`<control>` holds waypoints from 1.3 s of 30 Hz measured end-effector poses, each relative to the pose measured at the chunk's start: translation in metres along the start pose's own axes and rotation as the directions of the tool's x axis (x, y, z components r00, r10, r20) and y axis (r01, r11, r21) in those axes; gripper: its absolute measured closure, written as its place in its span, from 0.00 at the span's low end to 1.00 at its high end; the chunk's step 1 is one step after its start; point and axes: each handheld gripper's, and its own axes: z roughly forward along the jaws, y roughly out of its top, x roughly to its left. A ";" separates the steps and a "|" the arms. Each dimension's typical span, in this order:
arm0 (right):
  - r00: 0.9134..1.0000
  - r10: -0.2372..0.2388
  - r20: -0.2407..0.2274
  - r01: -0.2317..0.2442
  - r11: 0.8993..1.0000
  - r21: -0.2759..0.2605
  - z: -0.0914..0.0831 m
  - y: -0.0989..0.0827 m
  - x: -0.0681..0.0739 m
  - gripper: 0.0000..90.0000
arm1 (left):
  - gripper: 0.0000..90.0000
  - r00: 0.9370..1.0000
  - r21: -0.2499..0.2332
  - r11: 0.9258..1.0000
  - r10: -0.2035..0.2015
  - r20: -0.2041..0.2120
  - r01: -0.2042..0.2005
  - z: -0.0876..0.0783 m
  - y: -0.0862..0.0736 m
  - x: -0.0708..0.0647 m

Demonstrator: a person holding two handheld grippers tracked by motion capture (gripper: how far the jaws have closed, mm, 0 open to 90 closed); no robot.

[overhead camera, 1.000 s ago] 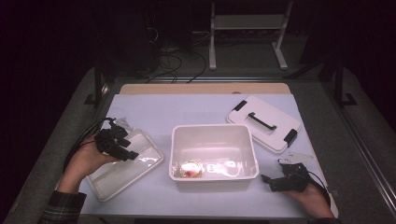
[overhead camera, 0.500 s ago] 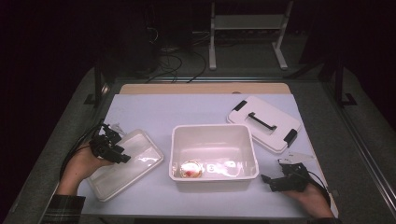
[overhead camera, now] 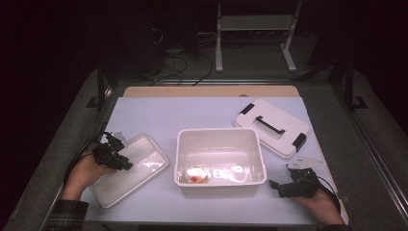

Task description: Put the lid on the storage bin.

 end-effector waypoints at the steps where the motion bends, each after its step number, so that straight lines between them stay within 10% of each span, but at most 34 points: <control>1: 1.000 0.000 0.000 0.000 1.000 0.000 0.000 0.000 0.000 0.10 | 0.74 1.000 -0.002 1.000 0.000 0.004 0.000 0.001 -0.001 0.000; 18: 1.000 0.000 0.000 0.000 1.000 0.000 0.000 0.000 0.000 0.10 | 0.97 1.000 -0.037 0.999 0.019 -0.008 -0.019 0.008 -0.008 -0.005; 39: 1.000 0.000 0.000 0.000 1.000 0.000 0.000 0.000 0.000 0.10 | 0.98 0.999 -0.112 0.993 0.035 -0.005 -0.035 -0.032 0.006 -0.004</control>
